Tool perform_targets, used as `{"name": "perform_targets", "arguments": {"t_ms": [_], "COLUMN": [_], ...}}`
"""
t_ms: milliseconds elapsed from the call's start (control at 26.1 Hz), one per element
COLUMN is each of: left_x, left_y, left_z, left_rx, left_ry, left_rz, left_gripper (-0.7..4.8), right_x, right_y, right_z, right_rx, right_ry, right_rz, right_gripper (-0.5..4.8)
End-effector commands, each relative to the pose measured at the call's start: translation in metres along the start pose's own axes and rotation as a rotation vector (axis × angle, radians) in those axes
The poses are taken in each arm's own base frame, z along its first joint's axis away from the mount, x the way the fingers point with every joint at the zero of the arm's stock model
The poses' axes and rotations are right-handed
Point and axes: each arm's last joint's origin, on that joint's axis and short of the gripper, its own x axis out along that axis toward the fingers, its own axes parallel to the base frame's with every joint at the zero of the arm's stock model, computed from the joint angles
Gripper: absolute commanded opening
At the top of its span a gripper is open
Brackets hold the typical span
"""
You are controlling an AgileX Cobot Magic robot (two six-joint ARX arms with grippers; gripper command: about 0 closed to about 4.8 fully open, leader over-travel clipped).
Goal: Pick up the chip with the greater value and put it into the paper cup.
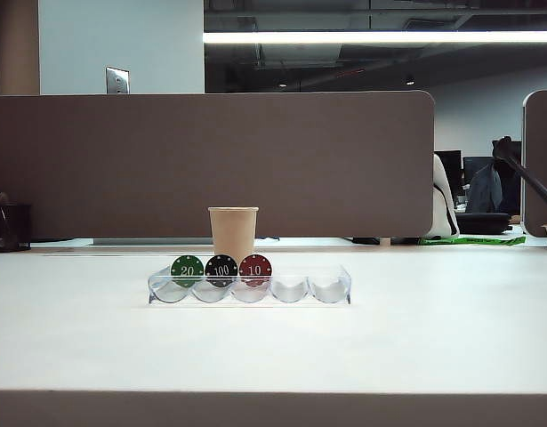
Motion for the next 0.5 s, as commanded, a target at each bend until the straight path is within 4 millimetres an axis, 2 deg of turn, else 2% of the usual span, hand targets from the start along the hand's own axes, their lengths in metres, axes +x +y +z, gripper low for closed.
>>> {"name": "perform_targets", "arguments": {"t_ms": [38,115,306,498], "left_x": [0.005,0.011,0.017,0.019], "left_y": [0.002,0.004,0.003,0.003], "left_z": [0.010,0.016,0.020,0.019], "left_rx": [0.038,0.030,0.092,0.120], "left_ry": [0.007,0.030,0.034,0.035], "left_rz": [-0.017,-0.024,-0.129,-0.172], "left_gripper": [-0.06,-0.06,-0.06,-0.06], "right_x": [0.013,0.031,0.057,0.069], "right_y": [0.003,0.011,0.026,0.035], "right_z": [0.015,0.025,0.026,0.024], "right_rx": [-0.036,-0.059,-0.081,-0.101], "right_ry": [0.062,0.157,0.250,0.248], "right_rz": [0.082,0.165,0.203,0.219], "right_gripper": [-0.05,-0.05,-0.05,-0.05]}}
